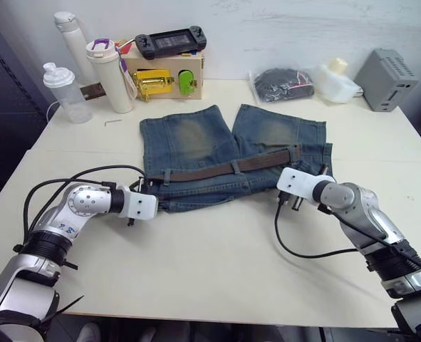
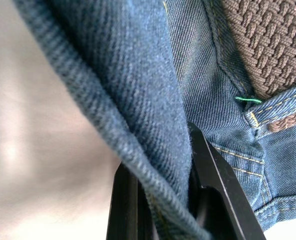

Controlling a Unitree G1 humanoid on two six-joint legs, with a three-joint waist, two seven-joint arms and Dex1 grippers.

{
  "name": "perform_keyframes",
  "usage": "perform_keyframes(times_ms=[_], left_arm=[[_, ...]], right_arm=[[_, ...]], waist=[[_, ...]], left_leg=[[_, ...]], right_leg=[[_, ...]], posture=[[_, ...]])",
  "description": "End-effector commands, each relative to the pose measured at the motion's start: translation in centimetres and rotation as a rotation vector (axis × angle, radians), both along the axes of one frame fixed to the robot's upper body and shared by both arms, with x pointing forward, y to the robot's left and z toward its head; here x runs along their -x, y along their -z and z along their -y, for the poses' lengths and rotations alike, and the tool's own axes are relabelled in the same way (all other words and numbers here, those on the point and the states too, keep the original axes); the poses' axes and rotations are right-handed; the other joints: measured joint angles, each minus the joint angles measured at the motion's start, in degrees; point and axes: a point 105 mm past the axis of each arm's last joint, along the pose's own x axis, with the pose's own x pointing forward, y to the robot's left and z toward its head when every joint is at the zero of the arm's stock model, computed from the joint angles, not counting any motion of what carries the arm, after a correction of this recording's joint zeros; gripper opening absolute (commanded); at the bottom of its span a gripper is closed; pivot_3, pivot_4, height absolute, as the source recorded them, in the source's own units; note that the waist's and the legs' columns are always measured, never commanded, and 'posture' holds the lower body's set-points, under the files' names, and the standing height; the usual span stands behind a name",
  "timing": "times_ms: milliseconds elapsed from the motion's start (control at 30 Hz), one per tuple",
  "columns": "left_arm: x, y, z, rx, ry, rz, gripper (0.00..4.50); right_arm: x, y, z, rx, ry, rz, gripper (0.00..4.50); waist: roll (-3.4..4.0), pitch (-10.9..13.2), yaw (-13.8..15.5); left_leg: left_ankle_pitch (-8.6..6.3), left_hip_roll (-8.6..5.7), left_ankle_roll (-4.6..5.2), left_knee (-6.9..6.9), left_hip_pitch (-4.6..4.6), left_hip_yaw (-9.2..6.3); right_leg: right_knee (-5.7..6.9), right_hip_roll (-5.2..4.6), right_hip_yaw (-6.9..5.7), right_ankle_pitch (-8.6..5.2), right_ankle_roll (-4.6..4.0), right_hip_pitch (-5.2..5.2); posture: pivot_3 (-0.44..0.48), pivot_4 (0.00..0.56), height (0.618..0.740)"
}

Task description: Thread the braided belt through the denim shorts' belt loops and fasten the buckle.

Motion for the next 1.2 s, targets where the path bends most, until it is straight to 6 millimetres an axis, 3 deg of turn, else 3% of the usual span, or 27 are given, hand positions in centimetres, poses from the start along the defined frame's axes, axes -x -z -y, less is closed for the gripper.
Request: perform_keyframes(times_ms=[33,100,167,267,300,467,533,600,633,833,967,1100,1200], left_arm=[[0.1,2.9,-3.9,-0.14,-0.133,-0.087,0.16],[0.1,3.1,-3.9,-0.148,-0.13,-0.086,0.16],[0.1,3.2,-3.9,-0.154,-0.131,-0.083,0.16],[-0.1,3.2,-4.2,-0.164,-0.148,-0.064,0.16],[-0.2,3.2,-4.2,-0.162,-0.149,-0.059,0.16],[-0.4,1.7,-3.3,-0.07,-0.138,-0.035,2.42],[-0.4,1.0,-3.2,-0.055,-0.132,-0.012,3.33],[-0.1,-0.8,-2.9,-0.004,-0.125,0.012,4.22],[0.1,-1.5,-2.8,0.016,-0.12,0.018,4.42],[1.3,-5.7,-2.9,0.145,-0.138,-0.066,4.42],[0.8,-8.0,-3.4,0.313,-0.202,-0.199,4.42],[-1.2,-8.4,-4.1,0.538,-0.329,-0.351,4.42],[-1.1,-7.3,-4.1,0.625,-0.363,-0.527,4.42]], right_arm=[[0.8,1.9,4.2,0.069,0.149,-0.088,0.04],[0.8,1.9,4.2,0.067,0.152,-0.089,0.04],[0.8,1.9,4.2,0.064,0.152,-0.09,0.91],[1.0,2.0,4.2,0.051,0.156,-0.093,1.76],[1.1,2.0,4.2,0.049,0.157,-0.094,2.24],[1.3,1.9,4.0,-0.019,0.15,-0.116,4.45],[1.1,1.1,4.0,-0.054,0.158,-0.103,4.5],[1.5,-1.1,4.2,-0.111,0.16,-0.101,4.5],[1.7,-1.8,4.3,-0.129,0.16,-0.104,4.5],[2.8,-7.3,4.6,-0.226,0.112,-0.128,4.5],[0.9,-11.1,1.9,-0.468,0.085,-0.103,4.5],[-2.3,-11.7,1.1,-0.677,0.186,-0.094,4.5],[-3.9,-11.4,0.9,-0.814,0.233,-0.149,4.5]], waist=[[0.0,0.0,0.2],[0.0,0.0,0.3],[0.0,-0.1,0.3],[0.01,-0.3,0.5],[0.01,-0.4,0.6],[-0.02,-0.6,0.6],[-0.03,-0.6,0.6],[-0.02,-0.5,0.5],[0.02,-0.5,0.5],[0.5,0.3,0.5],[0.46,0.5,-0.5],[0.47,0.5,-1.1],[0.45,0.5,-1.6]], left_leg=[[0.0,0.0,0.0,0.0,0.0,0.0],[0.0,0.0,0.0,0.0,0.01,0.0],[0.0,0.01,0.0,0.0,0.02,0.0],[0.0,0.01,0.0,0.0,0.02,0.0],[0.0,0.01,0.0,-0.03,0.04,0.0],[0.0,0.02,0.0,-0.06,0.07,-0.03],[0.0,0.02,0.0,-0.1,0.07,-0.03],[0.0,0.02,0.0,-0.14,0.04,-0.04],[0.0,0.02,0.0,-0.16,0.01,-0.04],[-0.01,0.03,0.02,-0.09,-0.43,-0.02],[0.02,0.08,-0.02,-0.09,-0.5,0.07],[0.05,0.16,-0.06,-0.13,-0.51,0.05],[0.04,0.09,-0.04,-0.1,-0.52,0.05]], right_leg=[[0.0,0.0,0.0,0.0,0.0,0.0],[0.0,0.01,0.01,0.0,0.0,0.0],[0.0,0.01,0.01,0.0,0.0,0.0],[0.0,0.01,0.01,0.0,0.0,0.0],[0.0,0.01,0.01,0.0,0.0,0.01],[-0.01,0.02,0.01,0.0,0.0,0.05],[-0.03,0.02,0.01,0.0,0.0,0.04],[-0.03,0.02,0.01,0.0,0.0,0.0],[-0.06,0.02,0.01,0.0,0.0,-0.02],[-0.13,0.01,0.01,0.0,0.0,-0.23],[-0.17,0.04,0.01,0.0,0.0,-0.38],[0.11,0.15,-0.05,0.0,0.0,-0.45],[0.5,0.1,-0.03,0.0,0.0,-0.76]], posture=[[0.0,0.15,0.74],[0.0,0.15,0.74],[0.0,0.15,0.74],[0.0,0.15,0.74],[0.0,0.15,0.74],[0.0,0.15,0.74],[0.0,0.15,0.74],[0.0,0.15,0.74],[0.0,0.15,0.74],[0.0,0.15,0.74],[0.0,0.15,0.74],[0.0,0.15,0.74],[0.0,0.15,0.74]])
